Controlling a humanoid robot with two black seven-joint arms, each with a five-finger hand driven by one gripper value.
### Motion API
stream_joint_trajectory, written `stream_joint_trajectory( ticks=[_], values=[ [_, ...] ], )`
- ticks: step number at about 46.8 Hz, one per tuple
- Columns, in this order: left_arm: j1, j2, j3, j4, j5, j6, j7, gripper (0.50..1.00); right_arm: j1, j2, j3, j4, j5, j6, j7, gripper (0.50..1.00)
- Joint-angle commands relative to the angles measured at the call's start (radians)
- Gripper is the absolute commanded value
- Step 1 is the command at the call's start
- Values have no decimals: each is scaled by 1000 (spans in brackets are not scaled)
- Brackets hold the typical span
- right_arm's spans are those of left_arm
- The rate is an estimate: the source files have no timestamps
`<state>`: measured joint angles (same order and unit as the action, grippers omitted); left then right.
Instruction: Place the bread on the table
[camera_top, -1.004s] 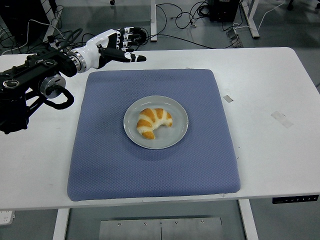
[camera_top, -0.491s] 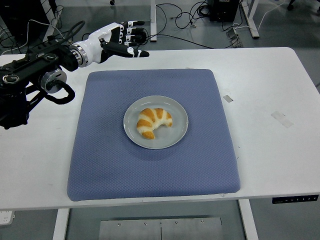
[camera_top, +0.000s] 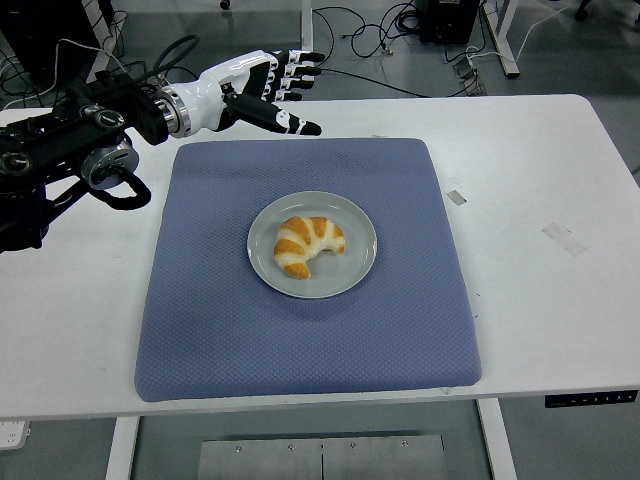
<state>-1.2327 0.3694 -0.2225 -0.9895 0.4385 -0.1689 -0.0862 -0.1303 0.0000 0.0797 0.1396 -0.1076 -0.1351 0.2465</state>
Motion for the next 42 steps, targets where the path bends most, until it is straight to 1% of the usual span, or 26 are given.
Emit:
stream_joint_trajectory(
  ticks=[1, 8, 13, 18, 32, 42],
  values=[
    [1, 20, 5, -37, 26, 0, 0, 968, 0, 0, 0, 0, 0, 0, 0, 1000],
    [4, 68, 12, -116, 72, 0, 3, 968, 0, 0, 0, 0, 0, 0, -1, 1000],
    [-2, 108, 69, -178, 100, 0, 3, 968, 0, 0, 0, 0, 0, 0, 0, 1000],
    [-13, 129, 118, -208, 109, 0, 5, 968, 0, 0, 0, 0, 0, 0, -1, 1000],
    [-24, 151, 219, -213, 117, 0, 6, 968, 0, 0, 0, 0, 0, 0, 0, 1000],
    [-45, 141, 262, -213, 117, 0, 8, 960, 0, 0, 0, 0, 0, 0, -1, 1000]
  ],
)
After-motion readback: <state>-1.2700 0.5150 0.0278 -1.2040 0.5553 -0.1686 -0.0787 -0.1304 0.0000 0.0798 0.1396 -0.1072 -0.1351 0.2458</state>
